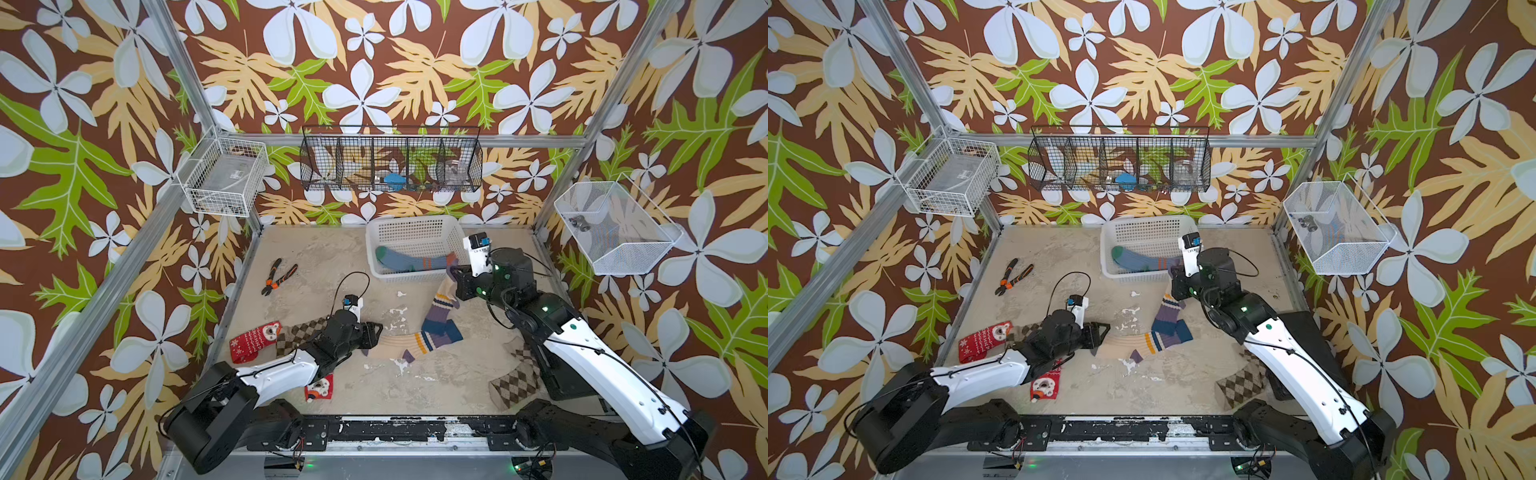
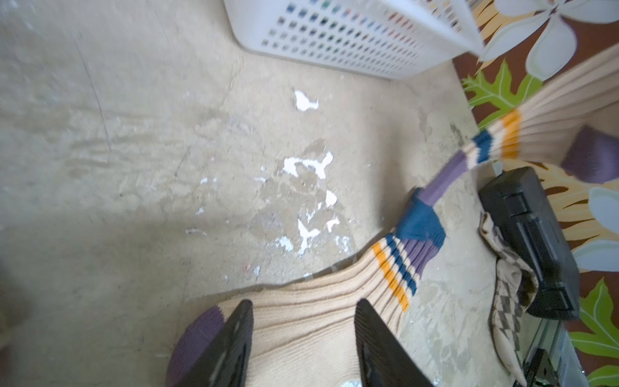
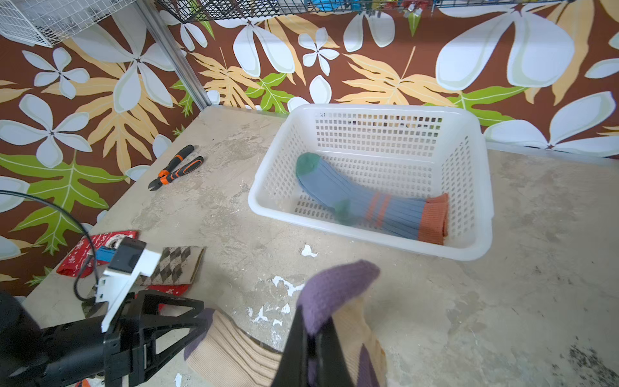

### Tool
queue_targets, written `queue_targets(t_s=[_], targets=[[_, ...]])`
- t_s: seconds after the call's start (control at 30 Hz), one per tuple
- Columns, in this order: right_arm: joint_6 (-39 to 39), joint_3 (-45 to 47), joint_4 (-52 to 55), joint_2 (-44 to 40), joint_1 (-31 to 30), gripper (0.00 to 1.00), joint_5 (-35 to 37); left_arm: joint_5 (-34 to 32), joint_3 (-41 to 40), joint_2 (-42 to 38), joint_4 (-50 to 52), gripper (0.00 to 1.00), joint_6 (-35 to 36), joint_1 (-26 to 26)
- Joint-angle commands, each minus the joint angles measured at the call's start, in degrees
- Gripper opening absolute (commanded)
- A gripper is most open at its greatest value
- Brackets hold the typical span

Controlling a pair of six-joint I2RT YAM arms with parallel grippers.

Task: Place the socks together as a pair
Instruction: Flatten out the sock.

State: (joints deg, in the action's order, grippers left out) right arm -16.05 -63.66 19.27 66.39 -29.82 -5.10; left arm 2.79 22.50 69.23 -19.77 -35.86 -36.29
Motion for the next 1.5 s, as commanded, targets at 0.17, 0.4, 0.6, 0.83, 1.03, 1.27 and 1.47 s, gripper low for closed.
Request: queue_targets(t_s=[0.17,0.4,0.6,0.83,1.03,1.27,1.47], targets=[[0.29,-1.19,-5.32,6.40,-4.42,0.00,-3.94,-6.83,0.69,-12.17,8.30,0.50,2.30,1.44],[2.24,0.73,-3.95,1.42,8.26,0.00,-6.66,-6.78,0.50,-13.62,9.84,0.49,2.57,2.34],[3.75,-1.94,-0.68,-2.32,11.81,0.00,-7.39,-6.01,1.70,-12.66,9.84,0.49,2.52,2.28],[0.23,-1.02,-4.00,1.28,8.83,0.00,-18.91,-6.58,2.94,-11.71,9.66,0.49,2.53,2.63],[-3.53,2.49,-16.50,15.30,-3.94,0.00,-26.76,-7.05,2.90,-12.13,10.51,0.49,3.18,4.28],[-6.16,-2.93,-24.11,33.67,-11.70,0.19,-31.22,-6.91,2.57,-12.91,11.67,0.49,4.77,8.74],[-6.84,-1.42,-25.16,33.21,-11.98,0.51,-31.62,-5.84,1.84,-9.91,8.44,0.49,4.15,11.15]])
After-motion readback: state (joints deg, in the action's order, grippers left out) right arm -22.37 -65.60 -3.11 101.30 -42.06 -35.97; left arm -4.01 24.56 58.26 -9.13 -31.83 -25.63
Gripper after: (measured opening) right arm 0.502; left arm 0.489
